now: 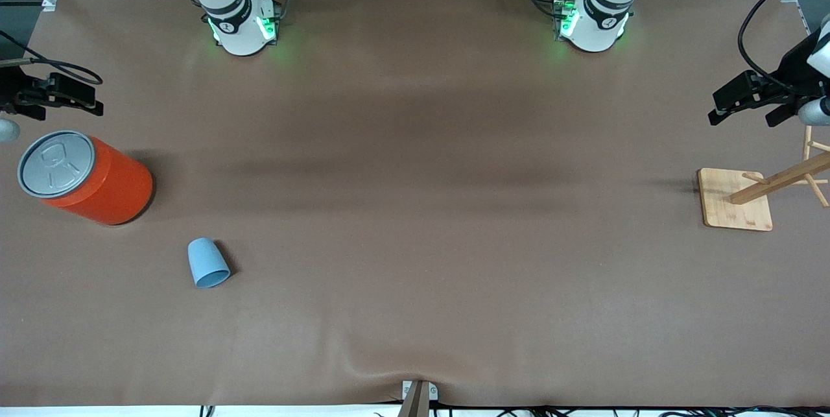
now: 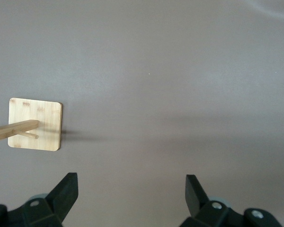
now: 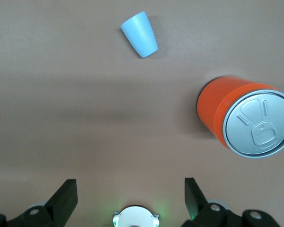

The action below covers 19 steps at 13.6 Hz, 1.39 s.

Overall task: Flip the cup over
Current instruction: 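Reach the right gripper down to the light blue cup lying sideways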

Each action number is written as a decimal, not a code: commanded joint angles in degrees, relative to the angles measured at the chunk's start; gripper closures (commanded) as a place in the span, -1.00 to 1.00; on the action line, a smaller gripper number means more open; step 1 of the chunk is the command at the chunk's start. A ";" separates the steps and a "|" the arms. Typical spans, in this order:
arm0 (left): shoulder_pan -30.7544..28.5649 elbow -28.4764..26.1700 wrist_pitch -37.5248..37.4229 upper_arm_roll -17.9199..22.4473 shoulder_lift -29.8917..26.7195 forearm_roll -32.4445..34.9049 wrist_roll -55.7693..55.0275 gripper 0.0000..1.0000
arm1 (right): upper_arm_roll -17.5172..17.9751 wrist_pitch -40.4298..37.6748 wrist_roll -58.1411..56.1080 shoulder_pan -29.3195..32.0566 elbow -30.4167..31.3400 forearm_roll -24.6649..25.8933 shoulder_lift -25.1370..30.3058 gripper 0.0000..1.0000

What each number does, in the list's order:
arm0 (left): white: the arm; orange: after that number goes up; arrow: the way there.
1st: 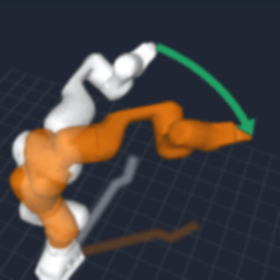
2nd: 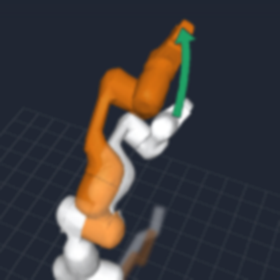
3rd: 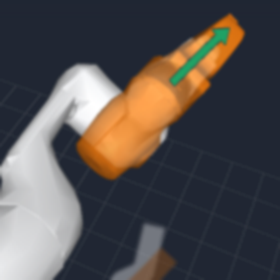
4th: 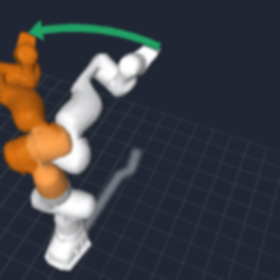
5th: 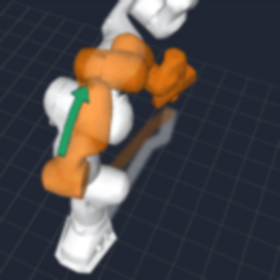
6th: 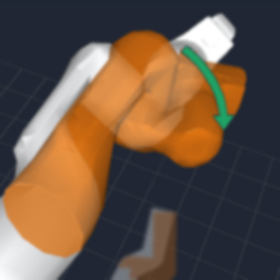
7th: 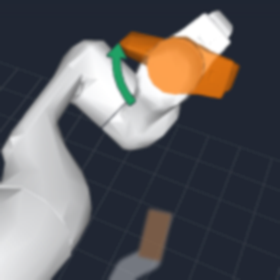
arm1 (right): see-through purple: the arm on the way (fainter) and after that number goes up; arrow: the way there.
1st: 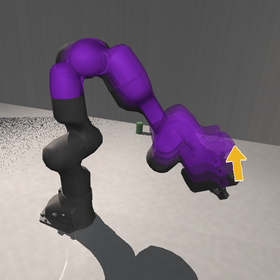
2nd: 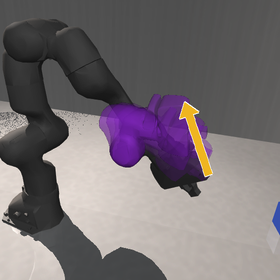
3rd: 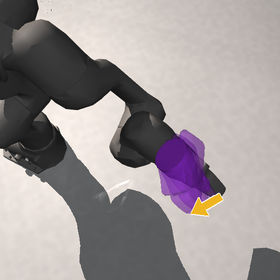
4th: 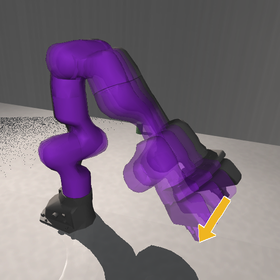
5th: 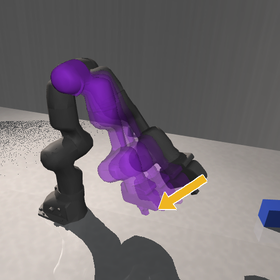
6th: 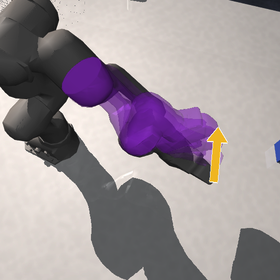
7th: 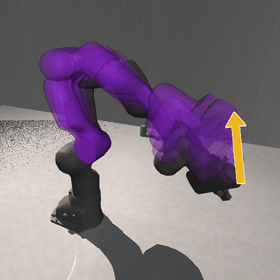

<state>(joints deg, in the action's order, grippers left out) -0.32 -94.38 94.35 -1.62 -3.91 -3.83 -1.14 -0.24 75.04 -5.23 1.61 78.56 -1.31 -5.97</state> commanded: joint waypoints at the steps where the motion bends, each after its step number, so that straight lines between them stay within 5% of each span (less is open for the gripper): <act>1: -0.12 2.01 -1.37 -0.05 1.10 0.32 0.87 -1.00 | 0.24 0.02 0.13 0.23 -0.69 0.43 0.17 -1.00; 11: -0.03 2.80 -1.63 -0.40 1.89 0.49 1.05 -1.00 | 0.24 0.46 -0.39 0.76 -0.69 -0.36 -1.14 -1.00; 19: 0.05 2.89 -1.63 -0.49 1.80 0.67 1.23 -1.00 | 0.06 9.40 -6.81 6.39 -0.60 -0.53 -10.10 -1.00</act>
<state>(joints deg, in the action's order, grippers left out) -0.09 -93.17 94.15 -1.98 -2.80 -3.79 -1.10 -0.76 82.03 -10.81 7.68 78.83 -1.40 -13.66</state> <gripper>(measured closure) 0.000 0.000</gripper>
